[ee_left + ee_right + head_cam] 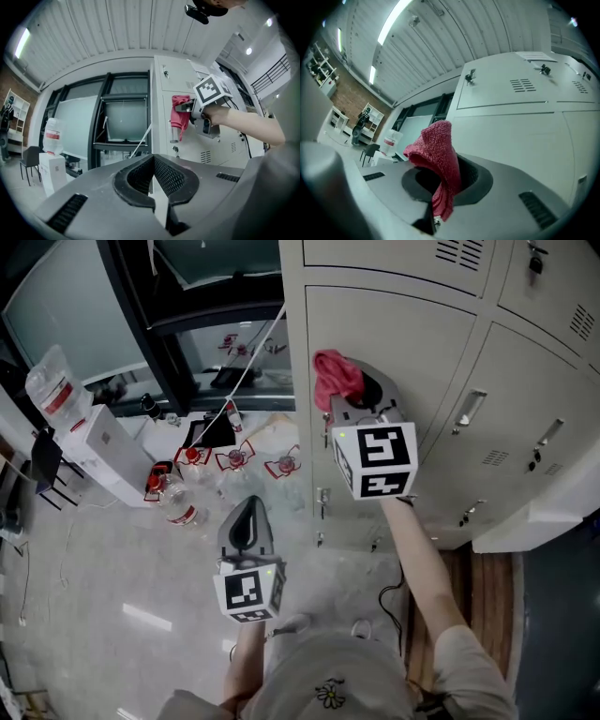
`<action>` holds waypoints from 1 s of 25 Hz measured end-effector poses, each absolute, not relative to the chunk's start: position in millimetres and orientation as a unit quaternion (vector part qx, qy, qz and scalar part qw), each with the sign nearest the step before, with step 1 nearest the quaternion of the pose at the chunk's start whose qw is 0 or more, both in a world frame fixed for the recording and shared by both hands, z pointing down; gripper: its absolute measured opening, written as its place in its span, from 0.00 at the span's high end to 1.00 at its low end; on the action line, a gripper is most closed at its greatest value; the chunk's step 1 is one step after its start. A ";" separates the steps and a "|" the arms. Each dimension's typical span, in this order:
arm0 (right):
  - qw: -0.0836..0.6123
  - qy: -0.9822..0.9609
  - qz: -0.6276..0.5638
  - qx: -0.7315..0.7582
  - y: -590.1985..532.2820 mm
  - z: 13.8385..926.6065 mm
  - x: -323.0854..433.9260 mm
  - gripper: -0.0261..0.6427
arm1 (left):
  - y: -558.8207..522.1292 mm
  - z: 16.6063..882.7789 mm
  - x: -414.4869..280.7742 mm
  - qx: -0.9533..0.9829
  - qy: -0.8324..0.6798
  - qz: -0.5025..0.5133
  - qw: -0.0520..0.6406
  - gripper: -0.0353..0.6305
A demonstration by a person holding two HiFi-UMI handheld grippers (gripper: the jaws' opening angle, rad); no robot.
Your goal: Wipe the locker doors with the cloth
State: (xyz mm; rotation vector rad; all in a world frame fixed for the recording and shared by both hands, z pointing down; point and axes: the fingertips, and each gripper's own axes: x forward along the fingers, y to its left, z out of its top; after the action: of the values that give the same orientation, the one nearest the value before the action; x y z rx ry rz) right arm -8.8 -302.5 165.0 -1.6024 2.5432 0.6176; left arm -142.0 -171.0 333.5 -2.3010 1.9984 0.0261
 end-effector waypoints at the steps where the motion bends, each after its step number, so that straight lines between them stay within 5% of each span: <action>1: 0.028 0.832 0.199 -0.517 -306.4 172.1 -19.1 0.92 | -170.0 334.8 -146.3 -0.752 0.658 0.007 0.046 0.92; 10: -0.026 0.831 0.181 -0.525 -337.9 211.2 -46.8 0.92 | -164.9 341.4 -176.9 -0.733 0.679 0.003 0.038 0.92; 25: -0.017 0.820 0.189 -0.540 -338.4 213.2 -18.8 0.92 | -175.2 346.7 -159.7 -0.746 0.665 0.000 0.041 0.92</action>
State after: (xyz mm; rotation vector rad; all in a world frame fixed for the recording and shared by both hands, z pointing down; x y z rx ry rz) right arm -18.8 -338.4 213.2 -1.7155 2.6038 0.5991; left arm -159.7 -175.2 346.7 -2.2845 2.0365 -0.0014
